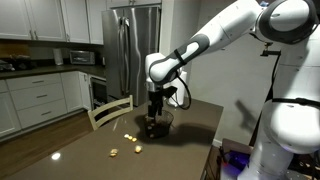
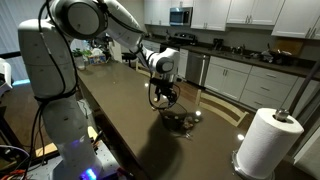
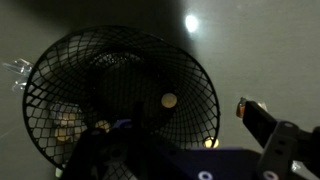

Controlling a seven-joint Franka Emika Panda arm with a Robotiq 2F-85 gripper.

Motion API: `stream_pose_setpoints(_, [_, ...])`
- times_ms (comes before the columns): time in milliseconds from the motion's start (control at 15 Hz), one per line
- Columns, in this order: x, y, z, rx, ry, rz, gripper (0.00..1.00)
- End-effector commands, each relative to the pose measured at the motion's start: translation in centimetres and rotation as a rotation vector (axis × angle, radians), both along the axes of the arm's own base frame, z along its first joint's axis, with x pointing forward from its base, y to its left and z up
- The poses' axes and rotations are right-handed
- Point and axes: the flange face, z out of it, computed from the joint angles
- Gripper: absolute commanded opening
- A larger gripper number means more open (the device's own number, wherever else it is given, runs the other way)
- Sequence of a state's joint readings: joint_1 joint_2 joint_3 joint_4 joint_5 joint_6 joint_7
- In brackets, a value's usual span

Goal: Move a packet from the basket to the counter

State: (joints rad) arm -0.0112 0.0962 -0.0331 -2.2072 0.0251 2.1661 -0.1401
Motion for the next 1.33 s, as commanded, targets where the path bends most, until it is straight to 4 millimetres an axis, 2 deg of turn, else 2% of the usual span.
stream_pose_setpoints(0, [0.9, -3.0, -1.8, 0.088, -0.02, 0.02, 1.0])
stream_pose_setpoints(267, [1.4, -5.8, -3.8, 0.195, -0.039, 0.058, 1.0])
stream_pose_setpoints(533, [2.4, -7.0, -5.8, 0.296, -0.045, 0.106, 1.0])
stream_pose_setpoints(733, [3.2, -6.9, -7.4, 0.335, -0.041, 0.132, 1.0])
stream_pose_setpoints(933, [3.5, -5.9, -9.1, 0.35, -0.025, 0.144, 1.0])
stream_pose_setpoints(1267, [3.0, -4.5, -11.4, 0.345, 0.003, 0.142, 1.0])
